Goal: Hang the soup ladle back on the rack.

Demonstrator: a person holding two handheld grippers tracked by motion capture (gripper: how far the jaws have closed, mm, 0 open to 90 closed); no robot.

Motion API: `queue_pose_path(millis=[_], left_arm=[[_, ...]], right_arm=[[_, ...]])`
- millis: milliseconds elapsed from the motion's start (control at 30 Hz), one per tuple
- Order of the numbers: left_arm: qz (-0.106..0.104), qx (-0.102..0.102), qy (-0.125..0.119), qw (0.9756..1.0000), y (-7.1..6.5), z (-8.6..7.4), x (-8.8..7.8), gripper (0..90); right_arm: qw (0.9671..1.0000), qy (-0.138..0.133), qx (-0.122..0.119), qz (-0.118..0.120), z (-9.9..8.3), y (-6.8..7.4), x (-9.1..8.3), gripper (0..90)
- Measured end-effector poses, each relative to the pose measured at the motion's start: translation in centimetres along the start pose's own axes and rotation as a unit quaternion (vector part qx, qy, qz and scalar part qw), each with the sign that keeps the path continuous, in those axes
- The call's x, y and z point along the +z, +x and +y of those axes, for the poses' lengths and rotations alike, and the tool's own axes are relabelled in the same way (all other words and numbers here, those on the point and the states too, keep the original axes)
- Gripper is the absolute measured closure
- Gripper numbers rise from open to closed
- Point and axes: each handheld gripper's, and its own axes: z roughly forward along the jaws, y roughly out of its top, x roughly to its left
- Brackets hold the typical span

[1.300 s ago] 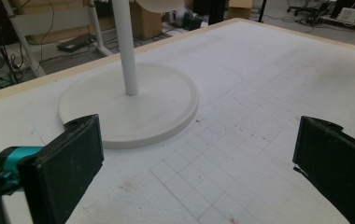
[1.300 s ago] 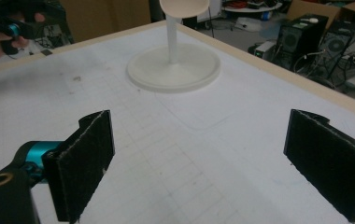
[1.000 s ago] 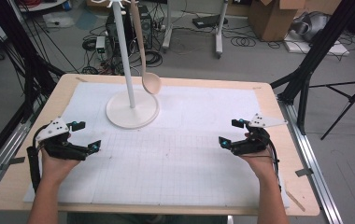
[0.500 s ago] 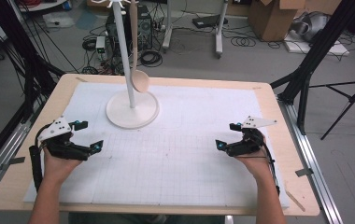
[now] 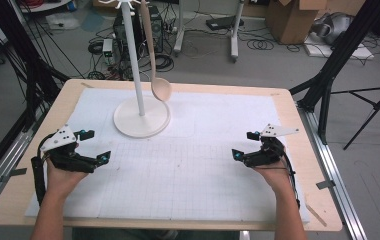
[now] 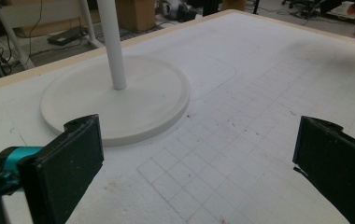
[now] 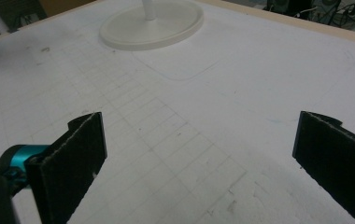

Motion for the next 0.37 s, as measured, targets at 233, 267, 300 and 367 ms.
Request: queue_pose_path(millis=[233,267,300,367], left_arm=[[-0.001,0.002,0.003,1.0,-0.13,0.06,0.2,2.1],[0.0,0.002,0.002,1.0,-0.16,0.09,0.15,2.1],[0.0,0.002,0.001,1.0,-0.17,0.1,0.12,2.1],[0.001,0.001,0.002,1.0,-0.14,0.1,0.04,2.1]], right_arm=[[1.0,-0.001,0.003,0.002,-0.02,-0.07,-0.07,1.8],[1.0,0.0,0.002,0.001,-0.02,-0.04,-0.06,1.8],[1.0,0.001,0.001,0.002,-0.01,-0.04,-0.05,1.8],[1.0,0.002,0.0,0.001,-0.02,0.01,0.02,1.8]])
